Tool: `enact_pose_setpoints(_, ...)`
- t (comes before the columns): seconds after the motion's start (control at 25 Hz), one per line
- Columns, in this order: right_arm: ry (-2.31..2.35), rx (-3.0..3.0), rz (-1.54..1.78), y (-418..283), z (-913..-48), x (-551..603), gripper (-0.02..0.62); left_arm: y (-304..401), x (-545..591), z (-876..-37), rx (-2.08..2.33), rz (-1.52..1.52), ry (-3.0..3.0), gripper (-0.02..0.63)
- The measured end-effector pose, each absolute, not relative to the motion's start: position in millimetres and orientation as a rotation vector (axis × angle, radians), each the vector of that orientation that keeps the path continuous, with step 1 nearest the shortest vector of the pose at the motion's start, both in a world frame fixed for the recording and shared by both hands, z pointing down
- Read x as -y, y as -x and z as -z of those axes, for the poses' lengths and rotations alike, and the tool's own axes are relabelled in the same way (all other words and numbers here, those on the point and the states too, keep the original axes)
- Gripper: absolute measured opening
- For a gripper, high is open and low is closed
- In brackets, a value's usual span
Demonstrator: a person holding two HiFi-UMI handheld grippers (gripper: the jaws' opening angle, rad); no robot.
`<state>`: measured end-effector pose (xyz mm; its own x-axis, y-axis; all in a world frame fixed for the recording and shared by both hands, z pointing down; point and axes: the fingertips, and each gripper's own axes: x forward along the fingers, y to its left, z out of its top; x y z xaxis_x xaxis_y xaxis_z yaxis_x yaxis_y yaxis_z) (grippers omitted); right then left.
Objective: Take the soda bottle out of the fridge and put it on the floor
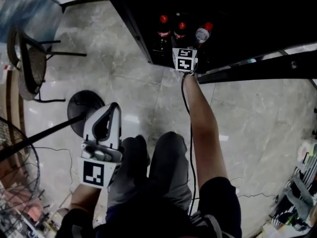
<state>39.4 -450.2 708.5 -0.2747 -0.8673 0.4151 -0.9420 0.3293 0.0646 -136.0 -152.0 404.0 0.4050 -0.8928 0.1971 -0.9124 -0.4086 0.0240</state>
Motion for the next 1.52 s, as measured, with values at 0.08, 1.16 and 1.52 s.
enact_pose_setpoints(0.08,-1.615,2.211,-0.276,-40.6,-712.8,454.1,0.311,138.5,151.8,-406.7,1.641,-0.225,-2.519,0.023)
enact_pose_setpoints(1.16,-1.651,2.164,-0.260,-38.6,-739.8,485.4,0.311,149.9,146.6,-436.1,1.693,-0.211,-2.491,0.023)
enact_pose_setpoints(1.52,-1.659,2.209,-0.233,-44.9,-732.5,471.5,0.308,150.8,145.8,-438.9,1.688,-0.216,-2.492,0.023)
